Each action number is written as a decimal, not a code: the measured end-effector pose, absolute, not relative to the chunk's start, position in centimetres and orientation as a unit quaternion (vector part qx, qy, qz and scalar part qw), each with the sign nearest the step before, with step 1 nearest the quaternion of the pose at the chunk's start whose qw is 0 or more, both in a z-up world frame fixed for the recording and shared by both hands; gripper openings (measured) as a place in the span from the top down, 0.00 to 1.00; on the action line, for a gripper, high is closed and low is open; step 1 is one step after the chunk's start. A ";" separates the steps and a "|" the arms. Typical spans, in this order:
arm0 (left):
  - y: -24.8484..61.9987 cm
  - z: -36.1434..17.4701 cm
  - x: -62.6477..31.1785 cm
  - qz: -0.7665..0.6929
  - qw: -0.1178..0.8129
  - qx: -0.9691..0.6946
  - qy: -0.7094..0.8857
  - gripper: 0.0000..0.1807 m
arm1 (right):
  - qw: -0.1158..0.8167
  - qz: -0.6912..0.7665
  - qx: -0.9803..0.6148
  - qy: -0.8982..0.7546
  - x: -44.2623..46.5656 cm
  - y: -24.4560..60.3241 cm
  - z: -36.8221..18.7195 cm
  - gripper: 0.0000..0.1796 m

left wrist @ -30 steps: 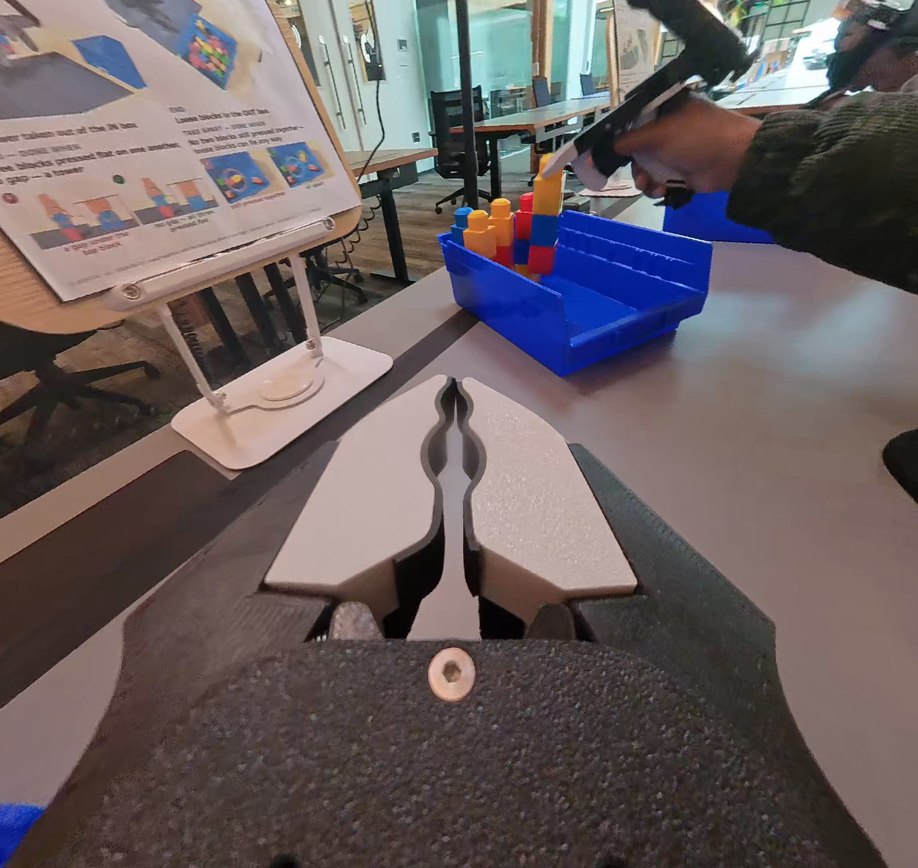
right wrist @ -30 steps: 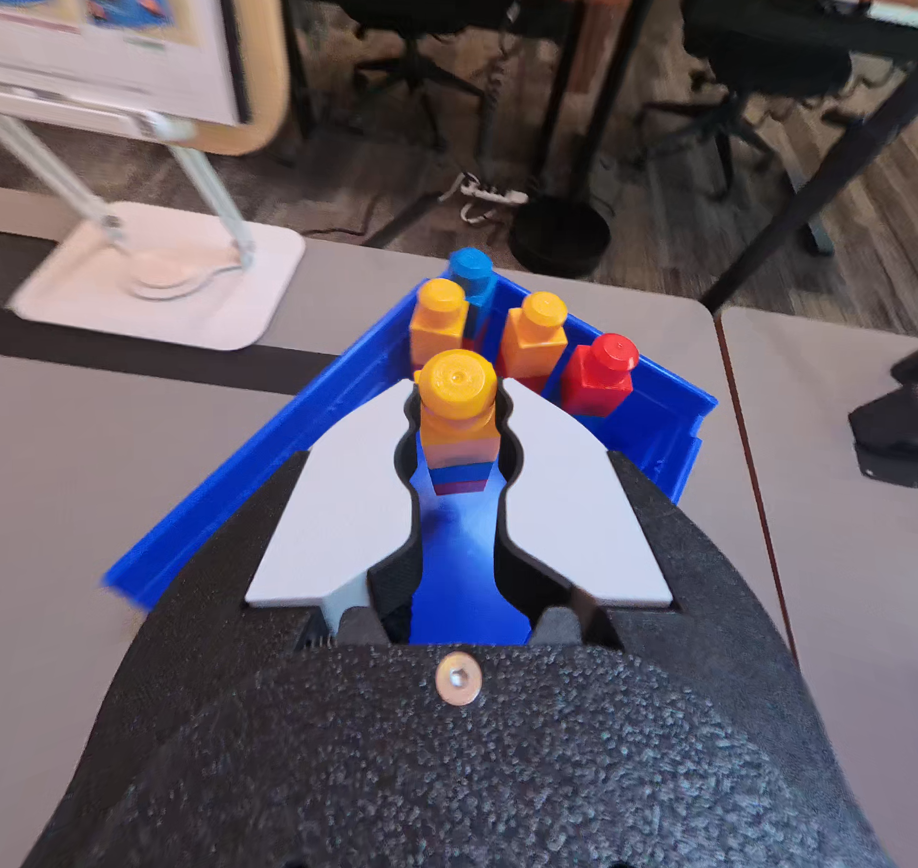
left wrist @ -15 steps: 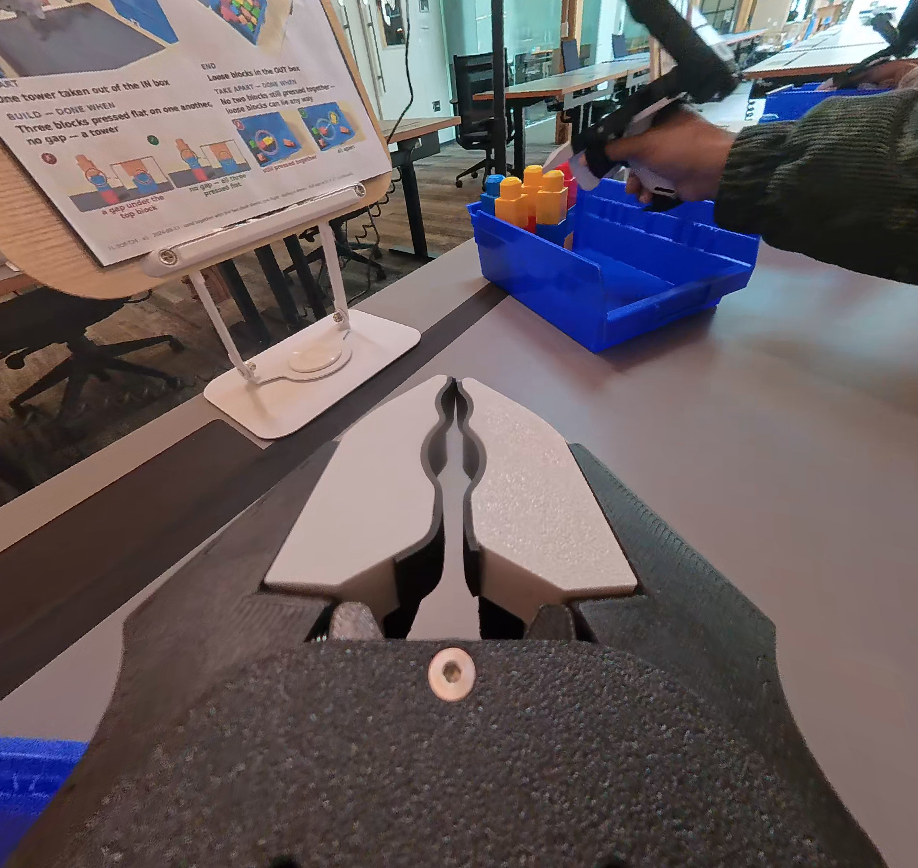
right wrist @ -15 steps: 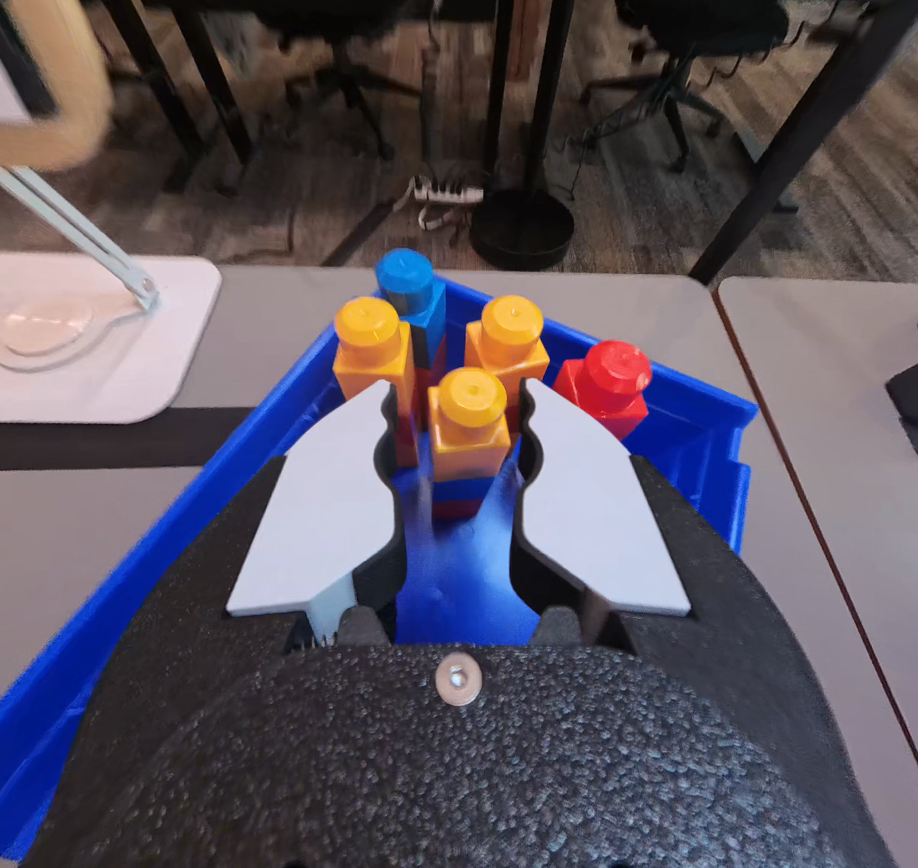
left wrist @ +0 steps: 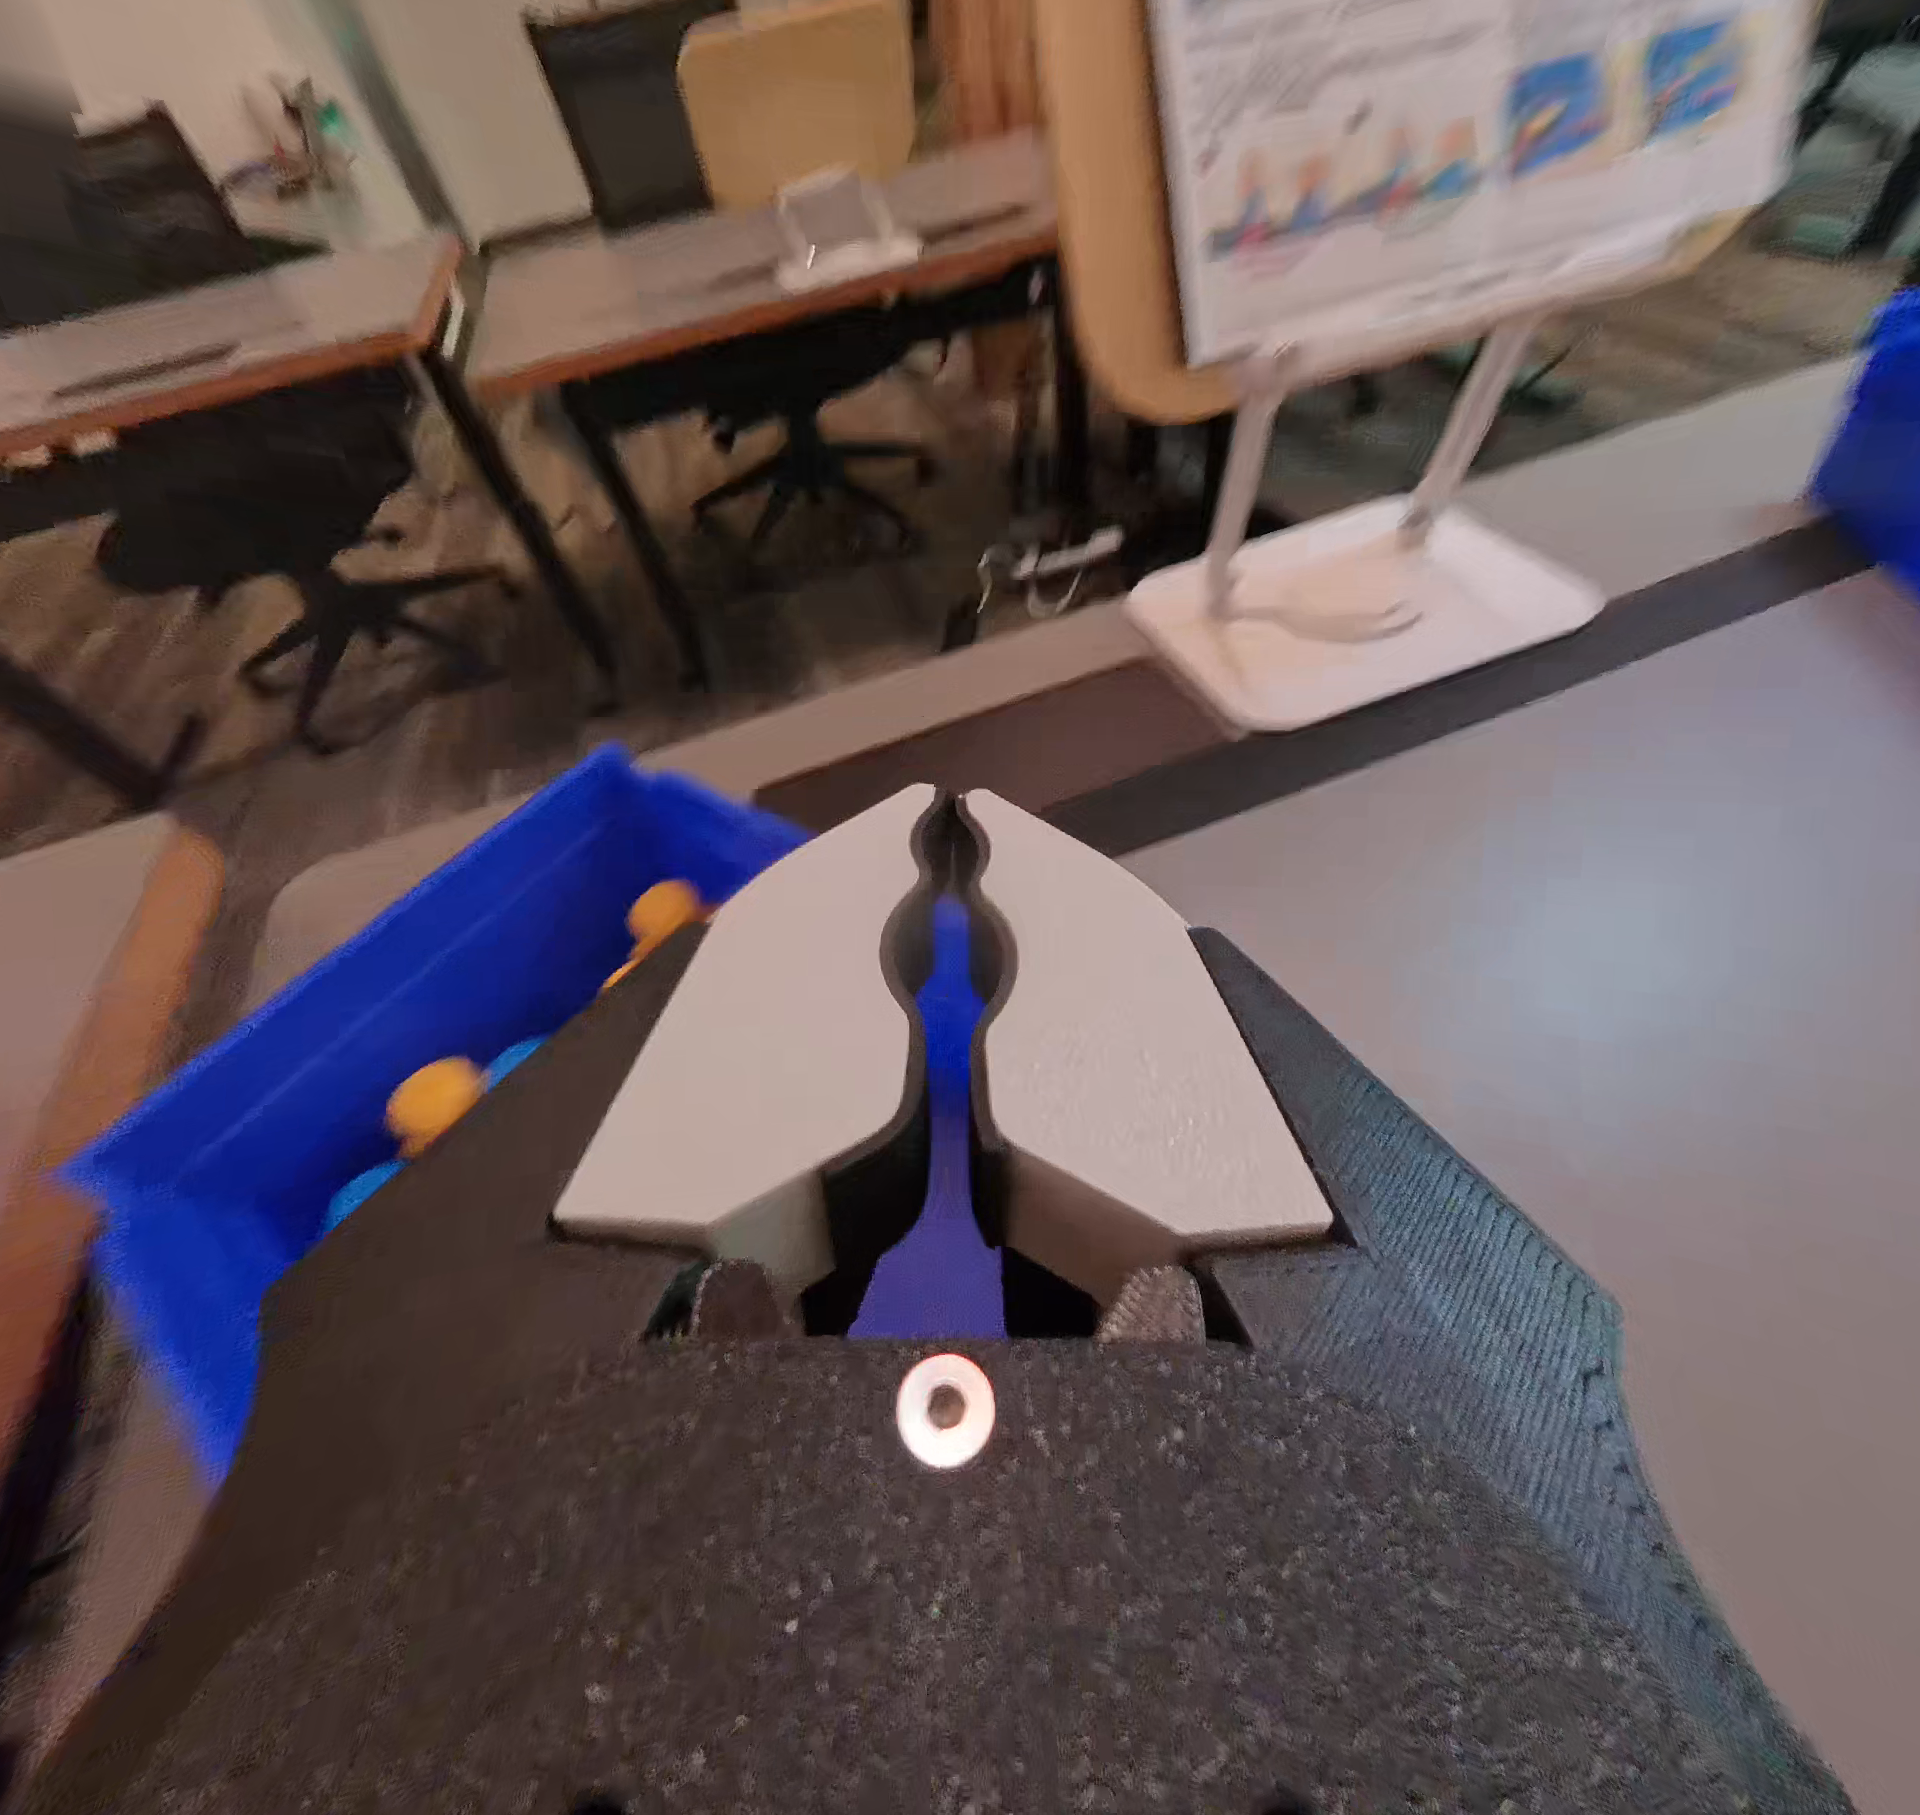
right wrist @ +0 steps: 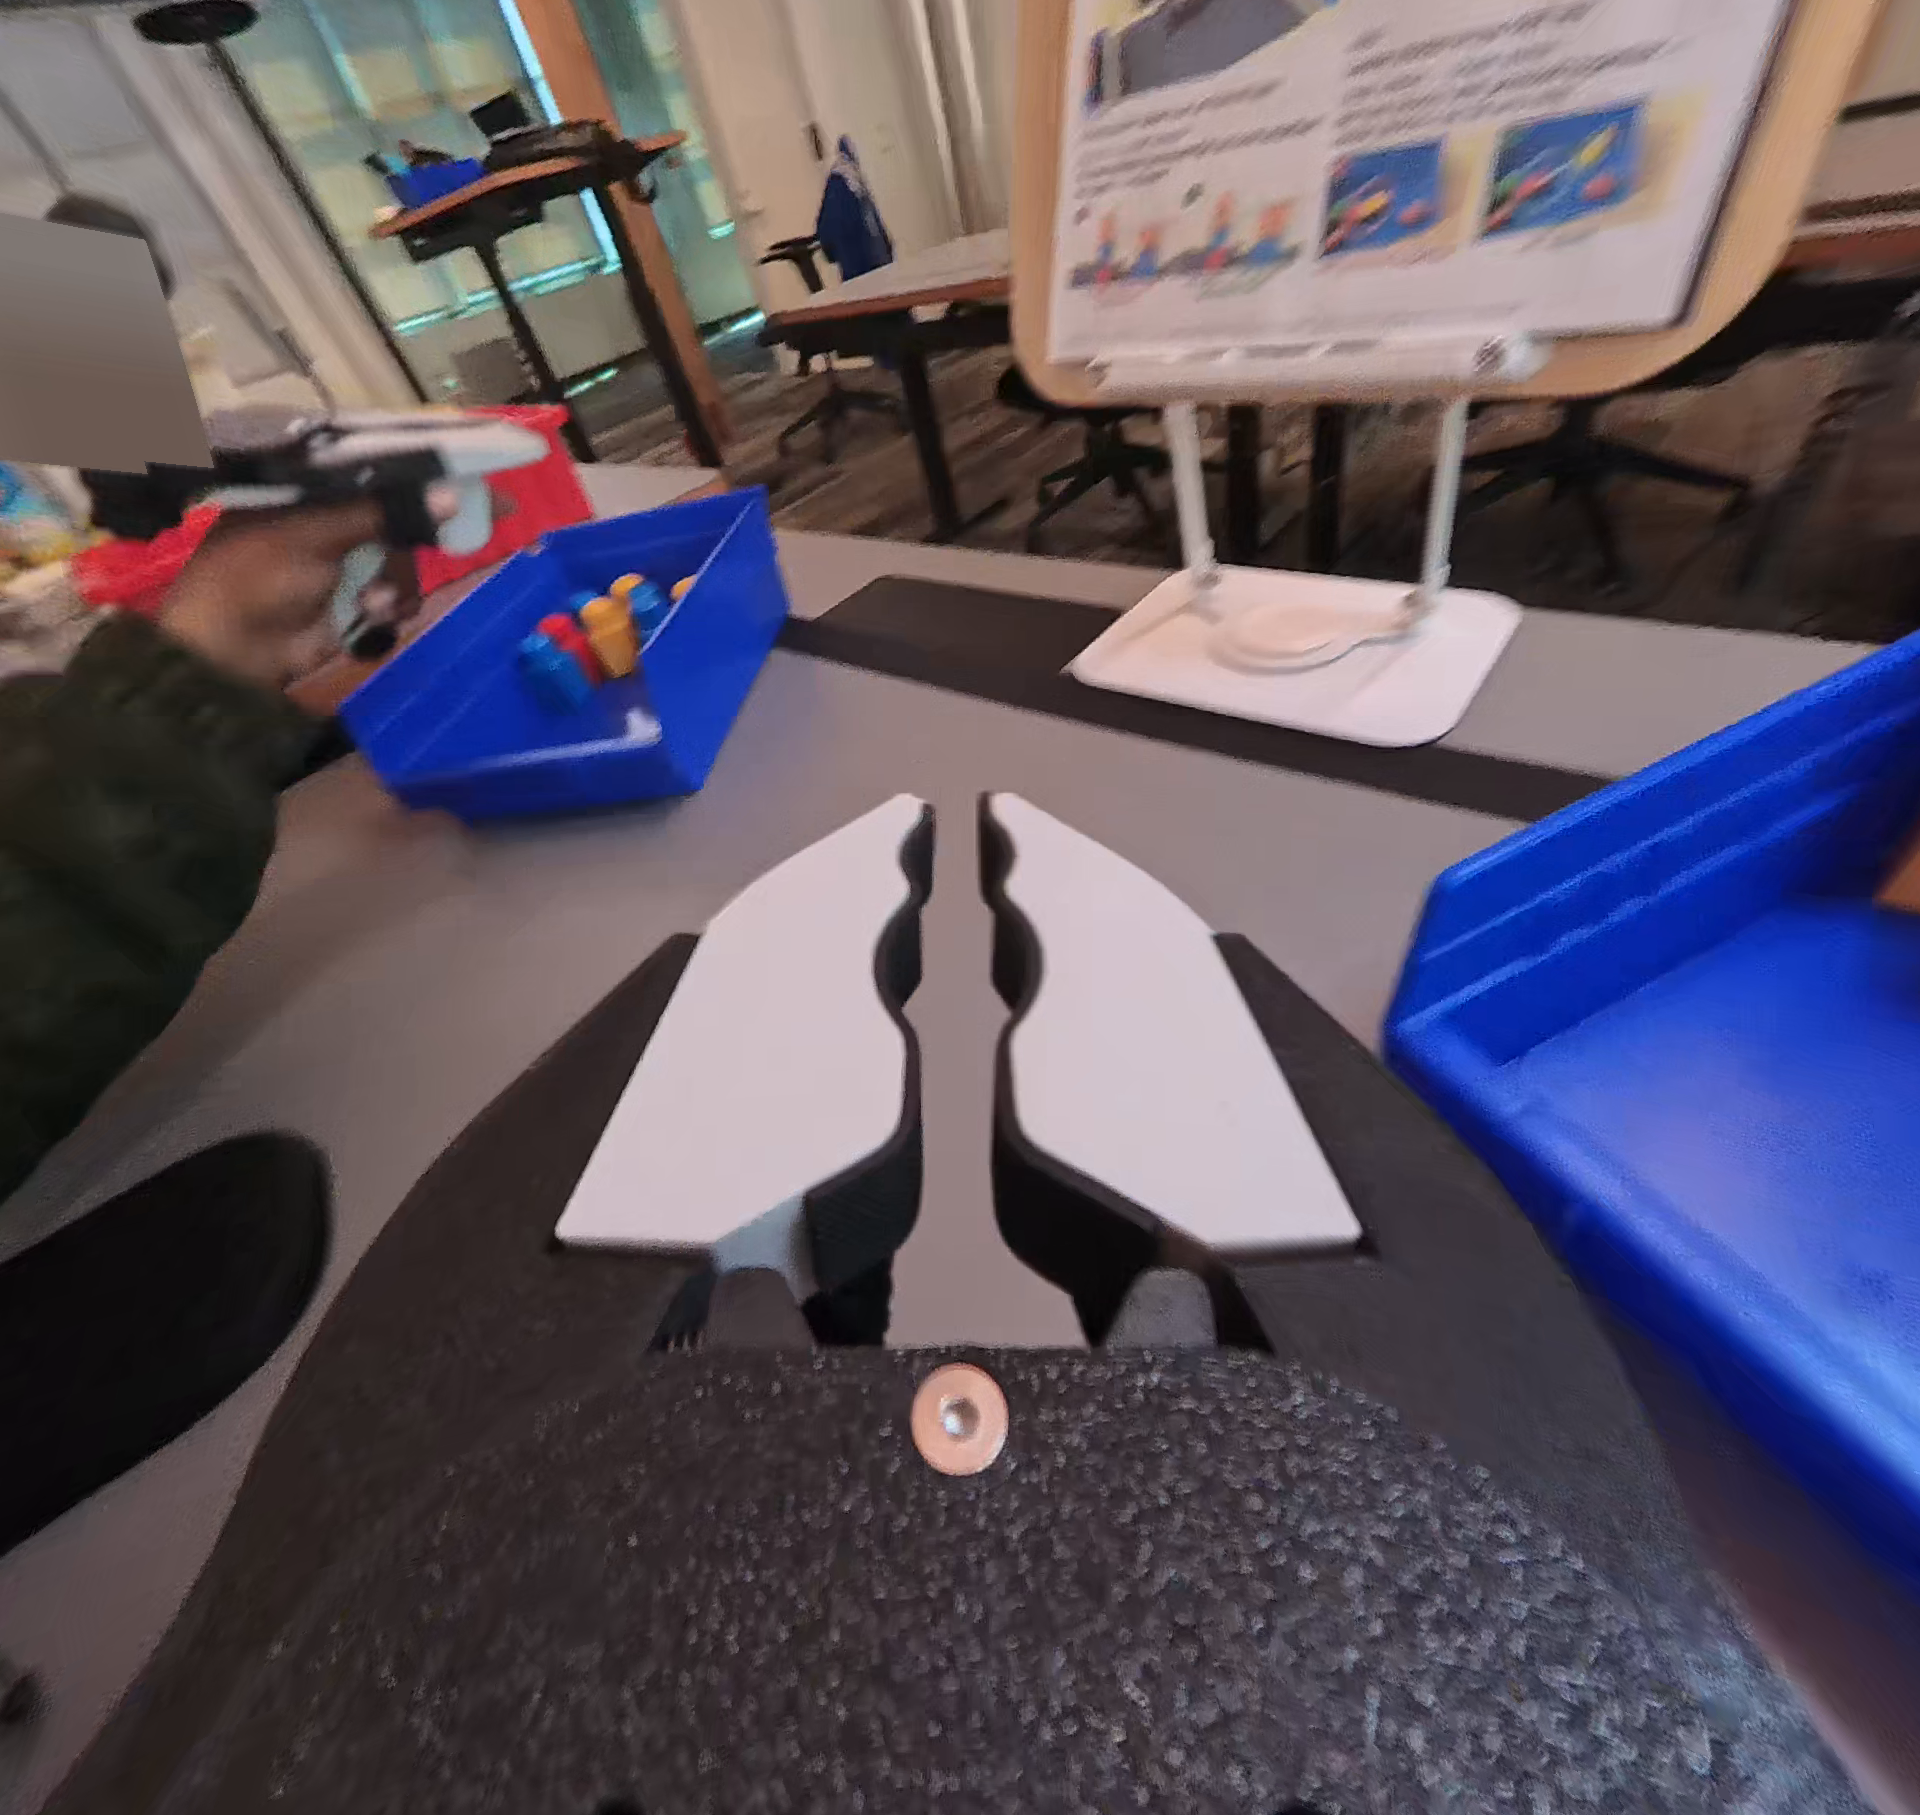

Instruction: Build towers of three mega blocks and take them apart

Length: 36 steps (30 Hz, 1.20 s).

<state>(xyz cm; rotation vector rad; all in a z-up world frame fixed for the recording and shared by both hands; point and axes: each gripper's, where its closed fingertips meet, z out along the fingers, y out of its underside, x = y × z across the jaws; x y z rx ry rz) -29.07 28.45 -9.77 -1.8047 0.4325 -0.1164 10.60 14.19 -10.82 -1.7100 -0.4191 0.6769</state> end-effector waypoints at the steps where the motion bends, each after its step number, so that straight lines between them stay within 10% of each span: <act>1: 28.9 -10.5 -31.2 -0.031 0.568 -0.801 0.189 1.00 | 0.582 0.298 -0.734 -0.184 9.9 13.0 -11.6 1.00; 12: 27.6 -20.9 -44.0 0.103 0.179 -0.921 0.330 0.77 | 0.544 0.336 -0.726 -0.253 6.5 10.4 -16.2 0.99; 26: 27.1 -26.3 -48.3 0.289 -0.104 -0.850 0.428 0.78 | 0.510 0.351 -0.728 -0.294 5.7 9.5 -18.2 0.99; 36: 23.1 -18.8 -32.3 0.110 0.067 -0.817 0.562 0.80 | 0.509 0.355 -0.716 -0.320 5.0 8.9 -18.1 0.97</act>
